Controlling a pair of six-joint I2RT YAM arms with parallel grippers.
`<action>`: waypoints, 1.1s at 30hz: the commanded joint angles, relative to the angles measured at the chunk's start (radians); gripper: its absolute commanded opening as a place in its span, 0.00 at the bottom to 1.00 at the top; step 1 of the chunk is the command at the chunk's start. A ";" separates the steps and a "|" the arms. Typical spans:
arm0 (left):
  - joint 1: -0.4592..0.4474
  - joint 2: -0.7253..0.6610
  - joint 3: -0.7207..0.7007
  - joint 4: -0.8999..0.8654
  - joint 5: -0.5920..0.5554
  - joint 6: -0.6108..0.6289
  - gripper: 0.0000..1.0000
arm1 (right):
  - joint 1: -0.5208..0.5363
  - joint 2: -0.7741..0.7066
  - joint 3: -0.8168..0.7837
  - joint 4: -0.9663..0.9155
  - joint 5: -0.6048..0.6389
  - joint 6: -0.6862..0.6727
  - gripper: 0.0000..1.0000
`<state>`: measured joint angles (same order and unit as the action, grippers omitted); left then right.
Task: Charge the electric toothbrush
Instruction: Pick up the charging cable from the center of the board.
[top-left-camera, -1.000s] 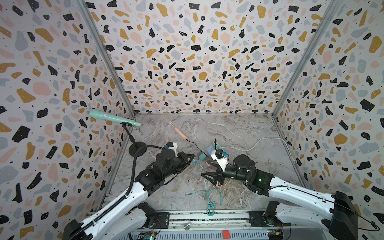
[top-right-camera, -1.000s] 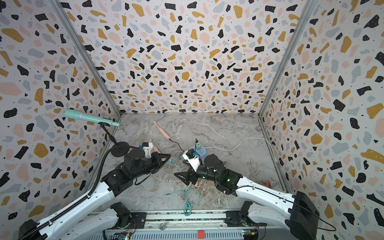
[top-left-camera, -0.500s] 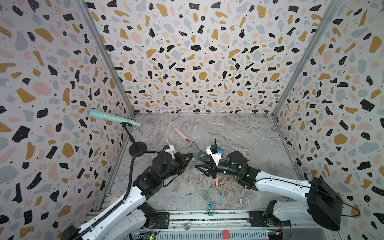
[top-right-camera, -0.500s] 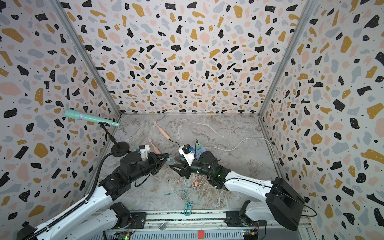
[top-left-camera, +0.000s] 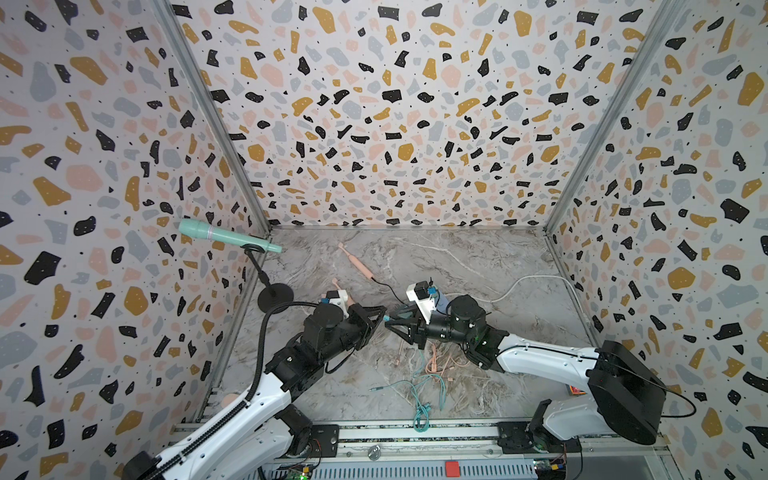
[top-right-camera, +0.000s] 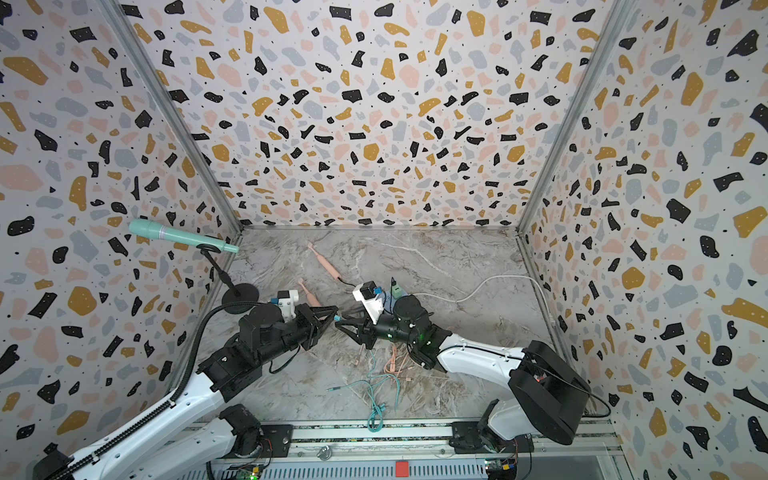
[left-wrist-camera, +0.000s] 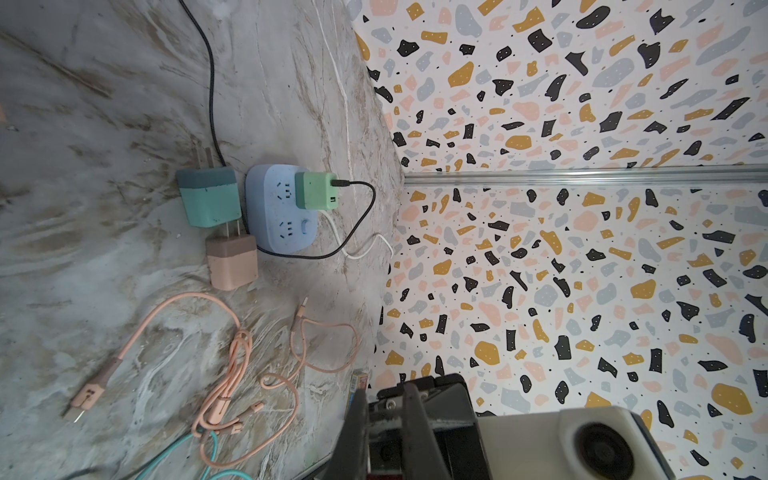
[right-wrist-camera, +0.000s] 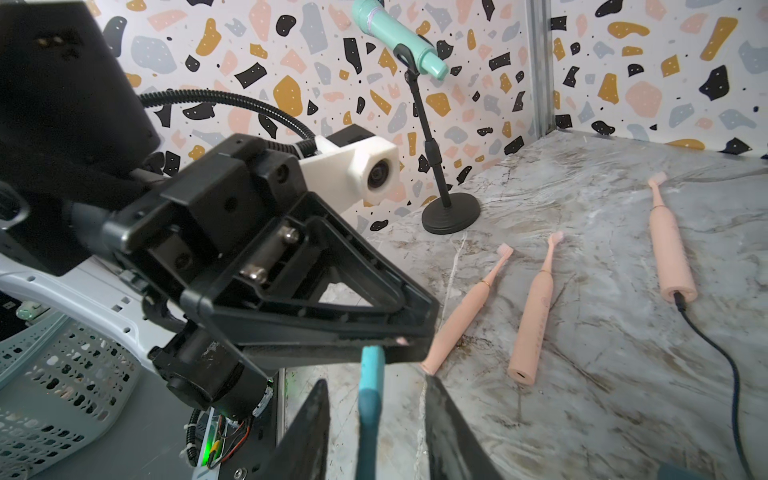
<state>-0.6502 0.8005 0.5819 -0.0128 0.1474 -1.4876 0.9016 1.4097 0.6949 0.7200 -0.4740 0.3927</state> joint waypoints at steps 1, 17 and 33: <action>-0.002 -0.014 -0.014 0.050 -0.002 -0.007 0.00 | -0.001 0.004 0.048 0.035 -0.031 0.021 0.35; -0.002 -0.012 -0.015 0.063 -0.002 -0.007 0.00 | -0.002 0.000 0.037 0.080 -0.023 0.038 0.22; -0.002 -0.026 0.021 -0.001 -0.054 0.047 0.49 | -0.001 -0.046 0.020 0.036 0.074 0.042 0.00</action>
<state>-0.6506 0.7929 0.5804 -0.0002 0.1249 -1.4761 0.9016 1.4197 0.7044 0.7609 -0.4423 0.4267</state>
